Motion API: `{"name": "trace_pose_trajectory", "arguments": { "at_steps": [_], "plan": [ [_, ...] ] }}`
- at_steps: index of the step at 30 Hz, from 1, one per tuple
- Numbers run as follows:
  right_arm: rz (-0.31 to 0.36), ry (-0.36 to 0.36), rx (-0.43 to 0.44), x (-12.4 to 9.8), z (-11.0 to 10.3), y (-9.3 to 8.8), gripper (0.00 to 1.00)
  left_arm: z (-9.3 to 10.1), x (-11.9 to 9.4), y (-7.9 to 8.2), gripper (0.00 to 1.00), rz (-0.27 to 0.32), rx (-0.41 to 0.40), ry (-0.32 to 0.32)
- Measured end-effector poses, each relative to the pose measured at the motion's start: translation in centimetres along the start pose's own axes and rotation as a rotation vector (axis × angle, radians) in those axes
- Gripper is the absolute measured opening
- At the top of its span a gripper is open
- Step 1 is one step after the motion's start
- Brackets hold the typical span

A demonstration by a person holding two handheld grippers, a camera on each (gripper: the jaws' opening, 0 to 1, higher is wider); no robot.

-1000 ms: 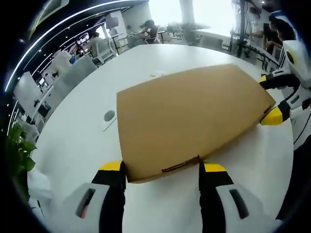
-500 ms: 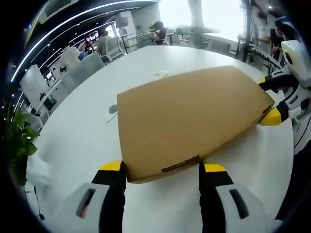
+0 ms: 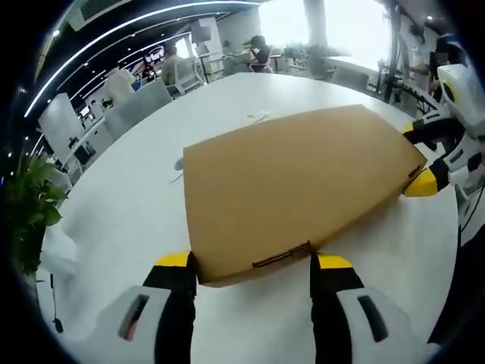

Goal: Operate the shoe box by opening the lid, removing the specified soft item, and placing it in the target area until the item is outside and the box remains undamaged.

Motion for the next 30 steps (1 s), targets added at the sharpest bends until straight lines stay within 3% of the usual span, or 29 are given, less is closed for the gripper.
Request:
{"name": "trace_pose_trajectory", "arguments": {
  "at_steps": [22,30],
  "plan": [
    [0.009,0.025,-0.066,-0.2,-0.2,-0.9,0.58,1.4,-1.2,-2.2,0.60,0.039,-0.068,0.028],
    [0.015,0.040,-0.092,-0.6,-0.2,-1.6,0.57,3.1,-2.2,-3.4,0.61,0.057,-0.105,0.060]
  ]
}}
Point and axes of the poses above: the point that each gripper's makers call its tool centre point, and the gripper's own axes: x roughly forward along the fingers, z roughly to its right, y roughly out of its top, the point moved 7 cm from there along -x, roughly backward along the fingers, and after that the axes turned 7 degrees about -z, right-handed, at the moved point
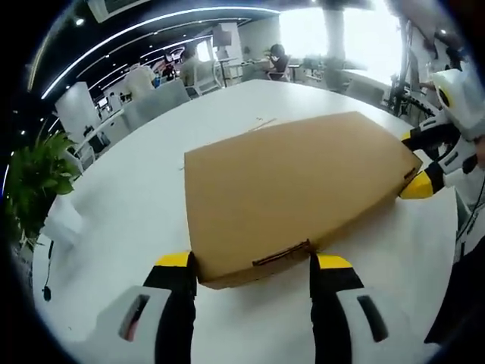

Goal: Operate the shoe box by opening the lid, removing the specified soft item, and placing it in the target area until the item is outside and the box remains undamaged.

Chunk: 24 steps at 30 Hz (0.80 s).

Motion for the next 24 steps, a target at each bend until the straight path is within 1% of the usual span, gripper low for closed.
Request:
{"name": "trace_pose_trajectory", "arguments": {
  "at_steps": [3,8,11,15,17,18,21,24],
  "plan": [
    [-0.002,0.003,-0.008,0.0,-0.1,0.0,0.58,-0.3,0.2,0.1,0.61,-0.006,-0.009,0.007],
    [0.002,0.018,-0.032,-0.4,-0.2,-0.4,0.58,0.5,-0.6,-0.8,0.60,0.001,-0.029,0.019],
    [0.005,0.032,-0.045,-0.6,-0.1,-0.9,0.57,1.4,-1.3,-1.4,0.60,0.002,-0.055,0.022],
    [0.001,0.037,-0.068,-0.8,-0.4,-1.1,0.58,2.2,-1.8,-2.2,0.60,0.018,-0.078,0.051],
    [0.007,0.045,-0.084,-0.8,-0.4,-1.2,0.58,2.3,-1.8,-2.5,0.60,0.020,-0.091,0.061],
    [0.008,0.049,-0.087,-0.9,-0.3,-1.2,0.58,2.7,-2.3,-2.7,0.60,0.020,-0.097,0.064],
    [0.008,0.060,-0.098,-0.9,-0.2,-1.3,0.58,2.9,-2.4,-2.9,0.60,0.021,-0.114,0.075],
    [0.007,0.077,-0.086,-0.9,-0.1,-1.4,0.57,3.2,-2.7,-3.2,0.60,0.024,-0.127,0.085]
  ]
}}
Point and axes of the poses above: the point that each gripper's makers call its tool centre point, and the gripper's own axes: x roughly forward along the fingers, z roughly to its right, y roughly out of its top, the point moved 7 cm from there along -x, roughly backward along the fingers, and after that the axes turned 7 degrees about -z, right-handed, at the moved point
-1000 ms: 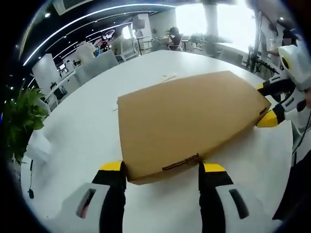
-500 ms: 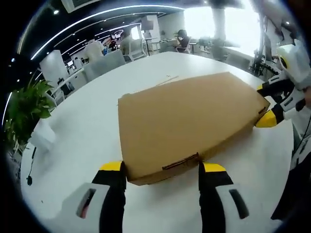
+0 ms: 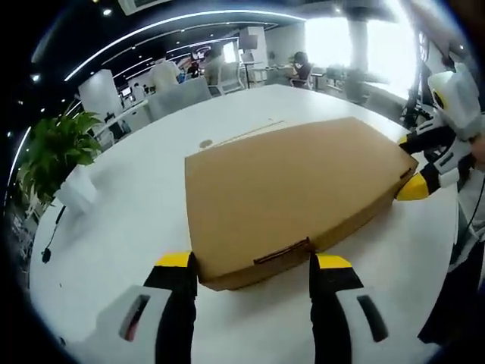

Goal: Operate the shoe box by opening the lid, removing the specified soft item, and placing it in the target area until the item is outside and the box remains undamaged.

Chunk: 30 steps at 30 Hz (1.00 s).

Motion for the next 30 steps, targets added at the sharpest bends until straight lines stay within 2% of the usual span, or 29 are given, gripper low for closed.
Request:
{"name": "trace_pose_trajectory", "arguments": {
  "at_steps": [12,18,27,30],
  "plan": [
    [0.007,-0.003,-0.023,-0.2,-0.3,-0.5,0.57,1.1,-0.8,-0.4,0.60,-0.015,-0.022,0.020],
    [0.011,-0.005,-0.019,-0.2,-0.3,-0.6,0.57,0.9,-0.9,-0.6,0.60,-0.017,-0.026,0.025],
    [0.035,0.007,-0.012,-0.8,-0.7,-1.7,0.56,1.7,-1.6,-1.5,0.60,-0.011,-0.040,0.037],
    [0.010,0.009,-0.016,-0.9,-1.0,-1.7,0.56,2.3,-2.3,-2.0,0.60,-0.019,-0.048,0.040]
  ]
}}
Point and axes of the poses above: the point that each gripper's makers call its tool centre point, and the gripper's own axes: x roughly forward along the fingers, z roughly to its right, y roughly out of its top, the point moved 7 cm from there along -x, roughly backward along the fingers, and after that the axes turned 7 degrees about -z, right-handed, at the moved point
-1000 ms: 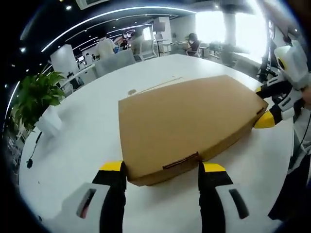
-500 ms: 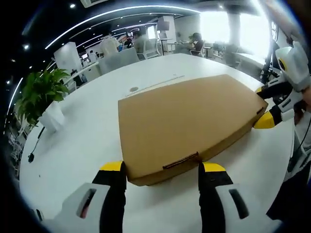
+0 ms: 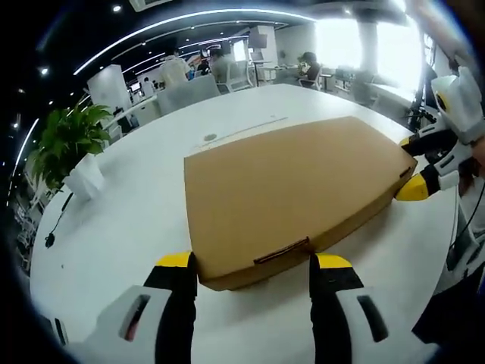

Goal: Operate the shoe box by opening the lid, removing the specified soft item, and placing it in the target area until the item is outside and the box remains undamaged.

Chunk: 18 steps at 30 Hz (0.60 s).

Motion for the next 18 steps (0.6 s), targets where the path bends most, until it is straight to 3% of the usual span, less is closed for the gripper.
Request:
{"name": "trace_pose_trajectory", "arguments": {
  "at_steps": [9,13,18],
  "plan": [
    [0.012,0.017,-0.027,-0.7,-0.5,-0.9,0.56,1.2,-1.5,-0.9,0.60,0.004,-0.033,0.019],
    [0.012,0.024,-0.039,-1.0,-0.6,-1.2,0.56,1.1,-2.0,-1.4,0.59,0.032,-0.047,0.003],
    [0.007,0.025,-0.044,-1.6,-1.1,-1.7,0.55,1.3,-2.4,-2.0,0.59,0.014,-0.075,-0.007]
  ]
}}
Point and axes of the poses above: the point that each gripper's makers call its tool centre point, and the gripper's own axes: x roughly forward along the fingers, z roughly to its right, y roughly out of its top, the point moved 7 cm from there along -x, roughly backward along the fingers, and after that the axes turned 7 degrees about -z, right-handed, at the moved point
